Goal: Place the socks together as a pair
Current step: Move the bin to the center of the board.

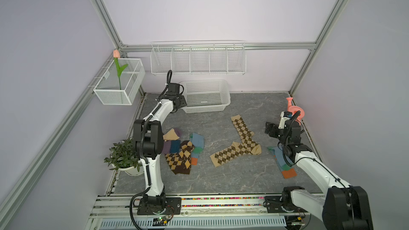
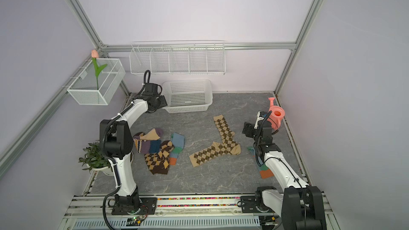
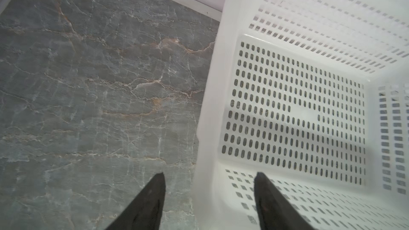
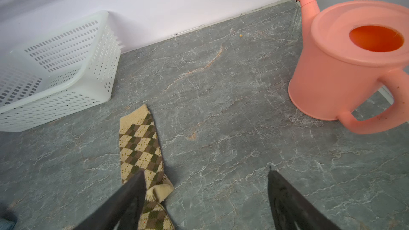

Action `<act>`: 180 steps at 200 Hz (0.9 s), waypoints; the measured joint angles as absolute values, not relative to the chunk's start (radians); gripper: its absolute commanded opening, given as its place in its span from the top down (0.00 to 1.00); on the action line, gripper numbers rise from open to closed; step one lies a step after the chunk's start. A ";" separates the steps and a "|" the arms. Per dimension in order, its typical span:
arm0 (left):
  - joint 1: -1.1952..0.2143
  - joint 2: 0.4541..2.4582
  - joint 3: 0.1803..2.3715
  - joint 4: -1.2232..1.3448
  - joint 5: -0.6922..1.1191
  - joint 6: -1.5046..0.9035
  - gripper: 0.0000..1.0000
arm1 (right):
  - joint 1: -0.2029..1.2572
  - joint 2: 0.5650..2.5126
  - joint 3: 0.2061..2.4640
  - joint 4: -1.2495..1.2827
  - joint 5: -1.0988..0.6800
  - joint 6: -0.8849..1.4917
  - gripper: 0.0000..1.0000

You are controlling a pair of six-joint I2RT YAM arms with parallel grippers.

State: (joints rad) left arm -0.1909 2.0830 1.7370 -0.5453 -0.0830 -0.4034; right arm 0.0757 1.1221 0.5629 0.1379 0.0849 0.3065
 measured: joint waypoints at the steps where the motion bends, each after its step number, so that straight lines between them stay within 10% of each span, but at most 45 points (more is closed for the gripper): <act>1: -0.191 2.084 1.738 -0.546 -0.083 -0.404 0.44 | 0.076 1.122 0.563 0.138 0.085 0.307 0.13; 78: -0.190 2.099 1.750 -0.589 -0.098 -0.411 0.87 | 0.076 1.126 0.564 0.137 0.080 0.307 0.14; 180: -0.216 1.768 1.335 -0.580 0.026 -0.489 0.88 | 0.076 1.145 0.577 0.124 0.073 0.306 0.13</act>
State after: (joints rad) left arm -0.2165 1.7679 1.3350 -0.5797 0.0257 -0.4892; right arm 0.0765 1.1454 0.5774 0.1238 0.0727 0.3061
